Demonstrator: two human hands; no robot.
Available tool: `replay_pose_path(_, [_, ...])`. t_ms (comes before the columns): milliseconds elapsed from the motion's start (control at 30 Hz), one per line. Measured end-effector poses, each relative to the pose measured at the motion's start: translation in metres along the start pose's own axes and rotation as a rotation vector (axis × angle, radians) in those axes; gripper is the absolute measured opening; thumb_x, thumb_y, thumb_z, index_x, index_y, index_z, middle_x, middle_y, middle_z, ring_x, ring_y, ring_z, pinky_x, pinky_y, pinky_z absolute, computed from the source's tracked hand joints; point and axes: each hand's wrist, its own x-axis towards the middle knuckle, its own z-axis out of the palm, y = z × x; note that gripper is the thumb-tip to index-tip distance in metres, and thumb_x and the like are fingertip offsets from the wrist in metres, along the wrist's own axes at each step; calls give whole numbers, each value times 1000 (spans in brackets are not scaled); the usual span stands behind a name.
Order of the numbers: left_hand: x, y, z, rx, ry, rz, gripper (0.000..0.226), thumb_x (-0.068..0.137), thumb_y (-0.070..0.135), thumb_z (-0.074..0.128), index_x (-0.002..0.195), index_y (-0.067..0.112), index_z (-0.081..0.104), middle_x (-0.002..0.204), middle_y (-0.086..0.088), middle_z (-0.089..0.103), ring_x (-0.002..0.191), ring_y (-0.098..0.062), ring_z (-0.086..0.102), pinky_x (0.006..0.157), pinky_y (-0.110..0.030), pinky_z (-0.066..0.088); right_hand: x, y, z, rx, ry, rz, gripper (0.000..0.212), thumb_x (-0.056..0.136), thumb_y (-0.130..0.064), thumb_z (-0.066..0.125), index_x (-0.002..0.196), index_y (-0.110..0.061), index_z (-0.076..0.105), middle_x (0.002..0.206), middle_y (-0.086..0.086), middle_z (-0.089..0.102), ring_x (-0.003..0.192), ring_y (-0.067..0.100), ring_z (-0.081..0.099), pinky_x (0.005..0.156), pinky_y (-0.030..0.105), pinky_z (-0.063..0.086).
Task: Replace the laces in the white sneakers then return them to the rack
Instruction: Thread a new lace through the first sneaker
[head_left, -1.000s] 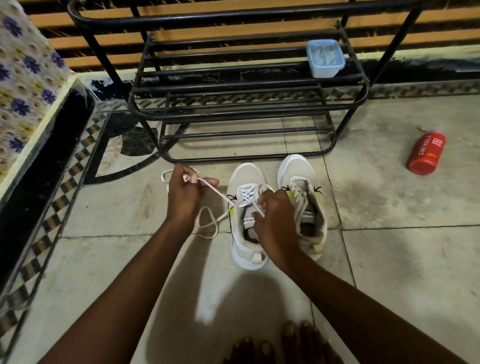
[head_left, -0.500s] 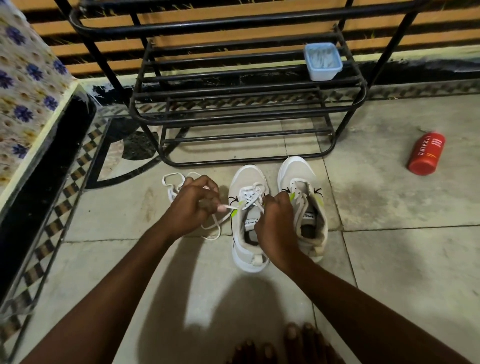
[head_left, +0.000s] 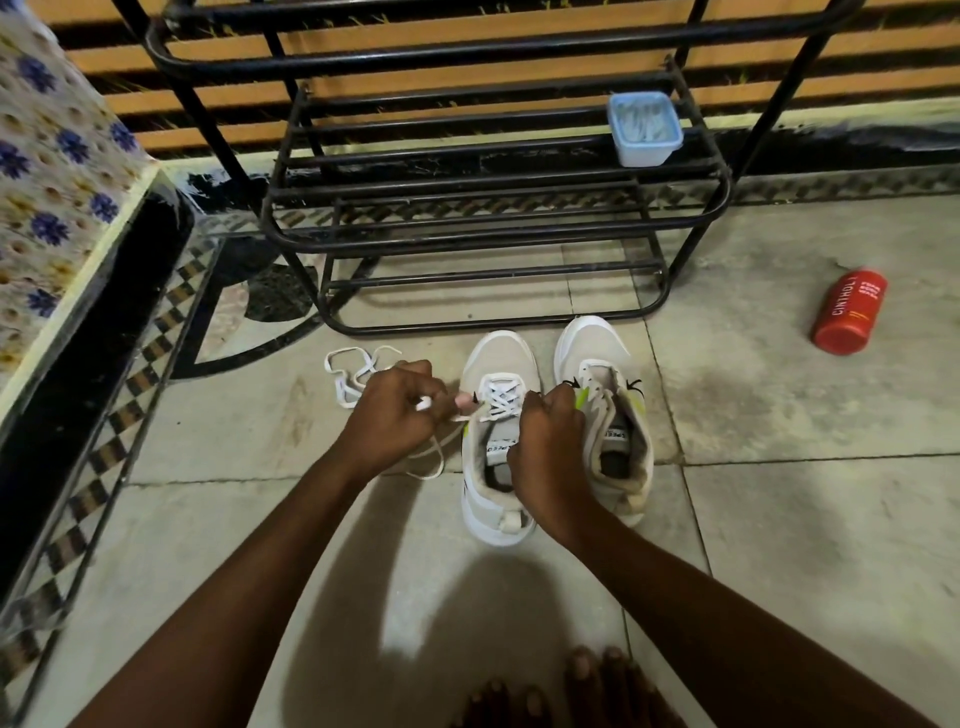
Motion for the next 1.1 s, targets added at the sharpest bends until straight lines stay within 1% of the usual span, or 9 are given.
replay_pose_path(133, [1, -5, 8, -87, 61, -196, 40, 88, 13, 78, 51, 13, 62, 74, -2, 37, 69, -10, 44, 69, -28, 34, 0, -3, 2, -12, 2, 9, 35, 84, -2, 58, 118, -9, 54, 133, 13, 35, 112, 37, 46, 102, 40, 39])
replay_pose_path(267, [-1, 1, 20, -71, 142, -227, 41, 78, -3, 77, 51, 13, 51, 81, 0, 41, 69, -4, 45, 68, -14, 35, 2, -2, 3, 4, 4, 14, 35, 86, 1, 54, 119, -9, 53, 134, 12, 32, 113, 36, 45, 103, 39, 39])
replay_pose_path(433, [2, -4, 22, -18, 85, -290, 29, 73, 4, 82, 57, 17, 62, 98, -7, 53, 90, -12, 56, 78, -9, 39, 3, 0, 6, 5, 15, 13, 36, 84, -2, 58, 118, -10, 54, 133, 12, 34, 113, 35, 45, 103, 37, 37])
replay_pose_path(500, [0, -4, 23, 9, 53, -301, 20, 72, 8, 84, 68, 20, 69, 102, -3, 51, 98, -14, 55, 87, -10, 40, 4, -1, 7, -4, 15, 18, 37, 82, -2, 59, 118, -11, 54, 132, 12, 34, 111, 35, 46, 102, 37, 38])
replay_pose_path(600, [-1, -2, 22, 34, 23, -314, 24, 71, 13, 87, 85, 30, 77, 113, -5, 46, 110, -17, 46, 102, -20, 38, 5, -2, 8, 4, 10, 23, 38, 81, -2, 60, 118, -10, 54, 132, 13, 34, 110, 36, 47, 102, 38, 39])
replay_pose_path(800, [0, 5, 28, 137, -69, -252, 26, 84, 8, 76, 77, 32, 70, 112, 4, 50, 120, -19, 37, 90, -6, 24, 7, -2, 9, 1, 6, 33, 37, 83, -3, 59, 119, -10, 54, 133, 12, 35, 113, 35, 46, 104, 38, 37])
replay_pose_path(900, [2, 9, 25, 130, -116, -245, 17, 88, 10, 70, 80, 25, 72, 105, 7, 62, 113, -14, 51, 84, -3, 31, 7, 0, 9, 5, 5, 27, 37, 83, -5, 62, 119, -9, 55, 133, 13, 35, 113, 36, 46, 104, 39, 37])
replay_pose_path(1000, [-4, 15, 16, 51, -79, -258, 10, 88, 21, 66, 81, 27, 70, 85, 13, 74, 90, -12, 70, 83, -31, 54, 7, 2, 9, 17, 20, 20, 39, 80, -4, 63, 118, -8, 55, 133, 15, 37, 113, 37, 46, 104, 40, 37])
replay_pose_path(1100, [-12, 26, 7, 54, 45, -208, 12, 88, 17, 70, 82, 28, 72, 80, 13, 74, 83, -2, 70, 84, -32, 55, 6, 3, 7, 70, 22, 3, 40, 75, 1, 60, 114, -5, 56, 128, 17, 40, 111, 37, 45, 103, 40, 38])
